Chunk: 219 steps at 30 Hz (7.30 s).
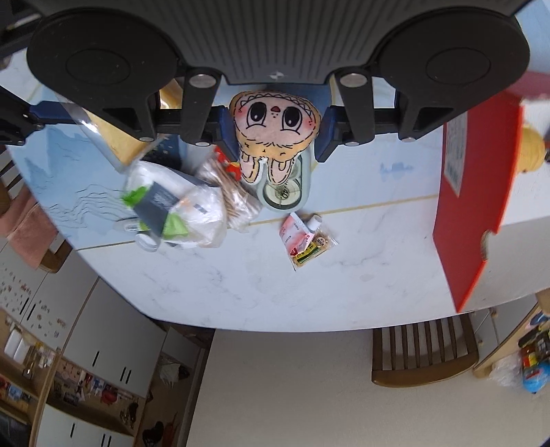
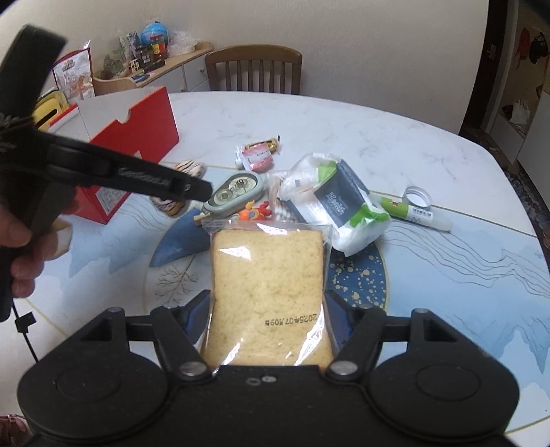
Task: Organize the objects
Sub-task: 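Grasp the plush doll with the left tool while the right tool grasps the bread packet, then carry the plush doll and bread packet into the red shoebox, then open both tools to release the doll and bread in the box, then move both tools back toward the remaining items, then grasp the correction-tape dispenser with the left tool while the right tool grasps the white bag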
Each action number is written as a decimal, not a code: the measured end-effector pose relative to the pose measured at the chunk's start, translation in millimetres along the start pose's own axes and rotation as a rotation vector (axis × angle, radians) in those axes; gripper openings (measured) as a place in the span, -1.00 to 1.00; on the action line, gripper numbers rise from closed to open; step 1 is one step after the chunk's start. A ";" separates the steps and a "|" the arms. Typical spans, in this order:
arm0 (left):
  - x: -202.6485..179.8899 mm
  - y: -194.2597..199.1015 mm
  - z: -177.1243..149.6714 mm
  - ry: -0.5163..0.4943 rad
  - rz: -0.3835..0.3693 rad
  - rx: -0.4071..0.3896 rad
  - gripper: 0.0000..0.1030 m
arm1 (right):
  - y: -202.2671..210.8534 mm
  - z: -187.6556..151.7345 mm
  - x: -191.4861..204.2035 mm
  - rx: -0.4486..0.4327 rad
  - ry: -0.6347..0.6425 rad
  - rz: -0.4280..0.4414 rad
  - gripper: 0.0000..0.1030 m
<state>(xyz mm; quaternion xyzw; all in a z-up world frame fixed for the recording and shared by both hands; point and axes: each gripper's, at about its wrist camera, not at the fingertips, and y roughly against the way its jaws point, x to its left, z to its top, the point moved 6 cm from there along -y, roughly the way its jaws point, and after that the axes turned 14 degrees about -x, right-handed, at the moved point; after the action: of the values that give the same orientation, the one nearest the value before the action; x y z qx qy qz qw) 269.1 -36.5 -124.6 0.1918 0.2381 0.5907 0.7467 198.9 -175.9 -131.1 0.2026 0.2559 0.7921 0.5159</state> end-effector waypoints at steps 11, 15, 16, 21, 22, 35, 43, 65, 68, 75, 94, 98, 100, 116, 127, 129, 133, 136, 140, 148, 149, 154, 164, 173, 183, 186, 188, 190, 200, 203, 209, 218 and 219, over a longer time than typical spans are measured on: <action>28.5 58.7 12.5 0.040 0.021 -0.019 -0.09 | 24.2 36.9 23.8 -0.040 -0.043 0.020 0.33; 49.6 80.2 20.9 0.065 0.029 -0.028 -0.09 | 24.3 53.5 47.2 -0.052 -0.051 0.034 0.33; 55.9 85.1 23.0 0.070 0.032 -0.031 -0.09 | 23.8 57.7 53.9 -0.058 -0.052 0.041 0.33; 92.1 107.9 30.9 0.082 0.047 -0.046 -0.09 | 18.5 82.2 90.6 -0.090 -0.040 0.076 0.33; 99.8 111.8 31.9 0.085 0.047 -0.050 -0.09 | 17.0 87.6 98.1 -0.096 -0.039 0.084 0.33; 212.0 145.6 39.7 0.104 0.108 -0.084 -0.09 | -19.3 133.5 197.4 -0.107 0.049 0.125 0.33; 271.8 143.5 56.6 0.122 0.161 -0.096 -0.09 | -50.8 159.0 224.9 -0.086 0.063 0.126 0.33; 328.0 38.5 75.4 0.028 0.215 0.031 -0.09 | -155.8 166.3 277.5 0.046 0.186 0.063 0.33; 330.3 23.3 69.5 0.022 0.200 0.076 -0.09 | -167.9 161.6 280.6 0.065 0.210 0.059 0.33; 332.8 -5.7 61.8 -0.002 0.184 0.175 -0.09 | -192.1 154.1 285.9 0.108 0.260 0.063 0.33; 345.8 -39.4 34.7 0.002 0.193 0.355 -0.09 | -215.2 151.6 285.4 0.165 0.265 0.058 0.35; 346.4 -43.0 33.9 0.007 0.185 0.371 -0.01 | -218.5 154.4 285.7 0.183 0.275 0.056 0.36; 345.9 -43.6 34.2 0.013 0.176 0.371 0.10 | -218.7 155.2 285.2 0.183 0.276 0.053 0.39; 326.5 -5.7 56.9 -0.034 0.183 0.271 0.22 | -167.6 165.8 281.5 0.092 0.280 0.103 0.41; 290.4 43.7 73.4 -0.082 0.174 0.167 0.22 | -102.1 176.0 266.9 -0.022 0.293 0.141 0.41; 280.9 53.0 75.6 -0.086 0.168 0.150 0.22 | -91.8 178.5 260.0 -0.040 0.294 0.149 0.41; 256.5 71.0 78.3 -0.085 0.149 0.111 0.22 | -69.0 177.9 244.9 -0.078 0.279 0.167 0.41; 237.8 82.6 78.6 -0.092 0.152 0.080 0.22 | -52.5 172.9 231.6 -0.106 0.267 0.172 0.41; 209.3 94.8 79.7 -0.086 0.142 0.040 0.23 | -30.5 163.4 208.9 -0.137 0.236 0.171 0.44; 138.4 105.0 72.4 -0.048 0.100 -0.011 0.44 | 11.9 140.6 145.8 -0.167 0.141 0.159 0.61; 128.2 104.8 69.2 -0.047 0.094 -0.012 0.44 | 16.4 137.5 137.2 -0.172 0.133 0.154 0.63; 86.3 99.0 55.1 -0.048 0.077 -0.015 0.45 | 34.9 121.3 89.7 -0.180 0.079 0.128 0.74; 24.6 74.0 31.2 -0.039 0.053 -0.014 0.59 | 57.6 84.6 -3.2 -0.192 0.019 0.050 0.95; -1.5 29.2 15.9 -0.085 0.048 0.006 0.70 | 49.9 57.9 -50.8 -0.153 0.008 0.017 0.95; -1.5 -27.5 6.9 -0.104 0.038 0.044 0.76 | 24.9 41.3 -73.5 -0.109 0.006 -0.003 0.95; 3.6 -44.7 6.5 -0.118 0.072 0.058 0.76 | 15.6 39.8 -76.5 -0.093 0.004 0.000 0.95; 8.4 -56.3 5.8 -0.126 0.085 0.077 0.76 | 7.5 39.8 -77.8 -0.085 0.010 -0.002 0.94; 11.7 -67.3 2.9 -0.121 0.090 0.098 0.76 | -0.4 40.5 -80.0 -0.079 0.010 -0.005 0.94; 16.0 -96.7 -3.7 -0.133 0.080 0.137 0.77 | -35.9 43.3 -86.1 -0.046 0.007 0.000 0.91; 15.0 -101.5 -5.3 -0.147 0.080 0.142 0.77 | -47.4 43.9 -86.3 -0.038 0.014 0.002 0.87; 13.9 -109.2 -6.1 -0.149 0.075 0.136 0.77 | -71.7 43.3 -85.7 -0.013 0.021 -0.009 0.81; 12.6 -110.6 -7.7 -0.128 0.081 0.113 0.77 | -98.8 41.9 -79.9 0.017 0.042 0.004 0.53; 12.5 -110.5 -7.9 -0.128 0.081 0.111 0.77 | -100.1 41.8 -79.9 0.018 0.037 0.009 0.49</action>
<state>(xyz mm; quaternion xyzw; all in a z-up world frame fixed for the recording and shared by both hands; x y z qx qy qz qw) 354.3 -49.6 -195.4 0.2797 0.2145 0.5929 0.7240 325.6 -207.5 -164.2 0.1939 0.2716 0.7957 0.5055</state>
